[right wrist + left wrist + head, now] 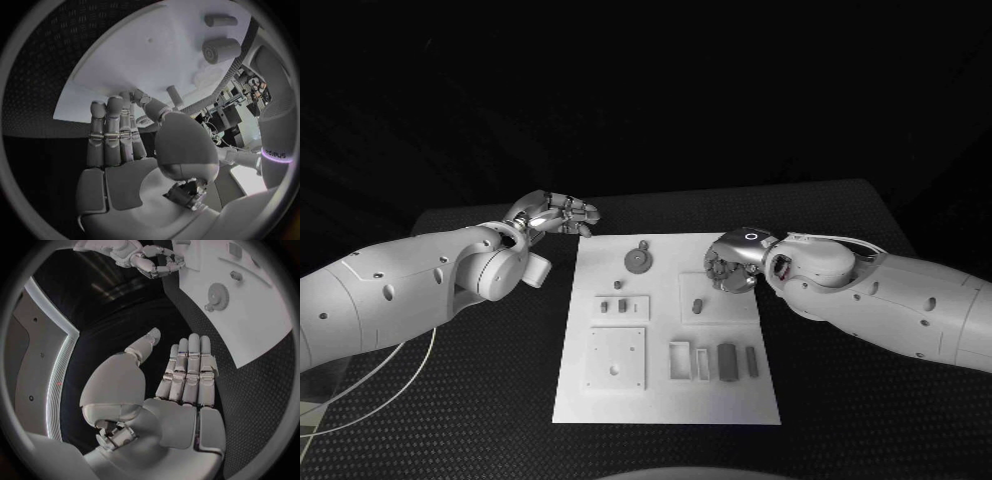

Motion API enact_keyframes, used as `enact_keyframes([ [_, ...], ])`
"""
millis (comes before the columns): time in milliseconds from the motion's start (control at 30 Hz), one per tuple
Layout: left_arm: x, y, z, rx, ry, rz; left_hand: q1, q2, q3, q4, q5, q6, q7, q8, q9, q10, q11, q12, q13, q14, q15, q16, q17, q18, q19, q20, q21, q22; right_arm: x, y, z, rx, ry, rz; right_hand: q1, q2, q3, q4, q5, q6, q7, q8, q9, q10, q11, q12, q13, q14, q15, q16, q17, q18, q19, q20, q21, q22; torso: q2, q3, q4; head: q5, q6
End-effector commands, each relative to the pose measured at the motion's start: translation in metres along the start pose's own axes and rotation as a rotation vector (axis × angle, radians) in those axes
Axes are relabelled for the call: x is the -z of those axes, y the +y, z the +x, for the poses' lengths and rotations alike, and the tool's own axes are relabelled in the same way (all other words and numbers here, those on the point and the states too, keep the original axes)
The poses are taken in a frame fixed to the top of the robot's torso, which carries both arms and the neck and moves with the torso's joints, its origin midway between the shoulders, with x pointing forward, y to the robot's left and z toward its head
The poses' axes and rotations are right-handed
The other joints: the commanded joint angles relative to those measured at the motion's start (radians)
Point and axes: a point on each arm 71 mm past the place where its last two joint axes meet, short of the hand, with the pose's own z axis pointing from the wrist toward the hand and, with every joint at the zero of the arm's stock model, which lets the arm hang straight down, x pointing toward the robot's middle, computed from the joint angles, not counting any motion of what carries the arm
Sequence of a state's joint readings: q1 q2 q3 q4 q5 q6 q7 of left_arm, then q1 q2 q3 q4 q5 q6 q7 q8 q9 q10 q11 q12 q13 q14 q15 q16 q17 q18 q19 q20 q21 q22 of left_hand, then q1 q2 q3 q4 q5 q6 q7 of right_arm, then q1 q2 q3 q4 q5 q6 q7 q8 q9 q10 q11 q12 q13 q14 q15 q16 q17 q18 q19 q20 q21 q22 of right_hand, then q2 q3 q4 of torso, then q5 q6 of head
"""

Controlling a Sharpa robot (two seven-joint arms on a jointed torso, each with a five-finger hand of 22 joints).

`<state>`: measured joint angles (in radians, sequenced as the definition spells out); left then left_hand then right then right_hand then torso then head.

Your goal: Assemble the parts on the task board

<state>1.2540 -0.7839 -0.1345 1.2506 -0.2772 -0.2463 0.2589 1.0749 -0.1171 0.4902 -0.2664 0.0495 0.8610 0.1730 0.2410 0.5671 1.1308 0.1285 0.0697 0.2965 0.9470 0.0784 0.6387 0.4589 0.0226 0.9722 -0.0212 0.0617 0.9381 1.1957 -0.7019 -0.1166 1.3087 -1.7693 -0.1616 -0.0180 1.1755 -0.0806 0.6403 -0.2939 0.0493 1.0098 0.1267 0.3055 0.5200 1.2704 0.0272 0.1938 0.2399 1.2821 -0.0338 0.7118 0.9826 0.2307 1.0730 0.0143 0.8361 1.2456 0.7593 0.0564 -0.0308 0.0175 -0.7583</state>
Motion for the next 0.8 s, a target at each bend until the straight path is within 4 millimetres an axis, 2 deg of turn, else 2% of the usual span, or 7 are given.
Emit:
enact_keyframes([
  [33, -0.0003, -0.0024, 0.0004, -0.004, 0.008, 0.018, -0.007, 0.000, -0.005, -0.002, 0.003, -0.002, 0.006, 0.002, -0.001, 0.000, 0.006, -0.002, -0.001, 0.005, 0.003, -0.005, 0.001, 0.002, -0.001, 0.005, 0.005, -0.002, 0.0018, -0.0071, 0.0145, 0.029, 0.060, 0.054, 0.014, 0.004, 0.008, 0.000, 0.005, 0.001, -0.003, -0.001, 0.001, -0.056, 0.057, -0.072, -0.038, 0.002, 0.005, 0.009, -0.002, 0.031, 0.002, 0.001, -0.003, 0.003, 0.000, 0.0006, -0.0004, 0.000, 0.000],
  [333, -0.0010, -0.0027, 0.0013, -0.005, 0.010, 0.020, -0.007, 0.000, -0.005, -0.002, 0.002, -0.002, 0.007, 0.002, -0.002, 0.000, 0.006, -0.001, -0.002, 0.006, 0.003, -0.006, 0.003, 0.002, -0.001, 0.005, 0.005, -0.003, 0.0021, -0.0054, 0.0133, 0.038, 0.023, 0.058, 0.046, 0.022, 0.017, 0.000, 0.005, 0.034, -0.017, 0.018, 0.011, -0.008, 0.041, -0.060, -0.032, 0.025, -0.010, 0.035, 0.000, 0.031, 0.025, -0.011, 0.015, 0.015, 0.000, 0.0007, -0.0003, -0.002, -0.003],
  [800, -0.0014, -0.0025, 0.0010, -0.006, 0.010, 0.020, -0.007, 0.001, -0.006, -0.002, 0.002, -0.002, 0.007, 0.002, -0.002, 0.001, 0.006, -0.001, -0.003, 0.007, 0.003, -0.007, 0.004, 0.002, 0.000, 0.005, 0.005, -0.004, 0.0032, -0.0053, 0.0123, 0.038, 0.007, 0.056, 0.052, 0.022, 0.016, 0.000, 0.005, 0.047, -0.024, 0.029, 0.025, 0.019, 0.031, -0.054, -0.026, 0.026, -0.019, 0.051, 0.002, 0.031, 0.031, -0.015, 0.027, 0.027, 0.000, -0.0004, 0.0000, 0.001, -0.008],
])
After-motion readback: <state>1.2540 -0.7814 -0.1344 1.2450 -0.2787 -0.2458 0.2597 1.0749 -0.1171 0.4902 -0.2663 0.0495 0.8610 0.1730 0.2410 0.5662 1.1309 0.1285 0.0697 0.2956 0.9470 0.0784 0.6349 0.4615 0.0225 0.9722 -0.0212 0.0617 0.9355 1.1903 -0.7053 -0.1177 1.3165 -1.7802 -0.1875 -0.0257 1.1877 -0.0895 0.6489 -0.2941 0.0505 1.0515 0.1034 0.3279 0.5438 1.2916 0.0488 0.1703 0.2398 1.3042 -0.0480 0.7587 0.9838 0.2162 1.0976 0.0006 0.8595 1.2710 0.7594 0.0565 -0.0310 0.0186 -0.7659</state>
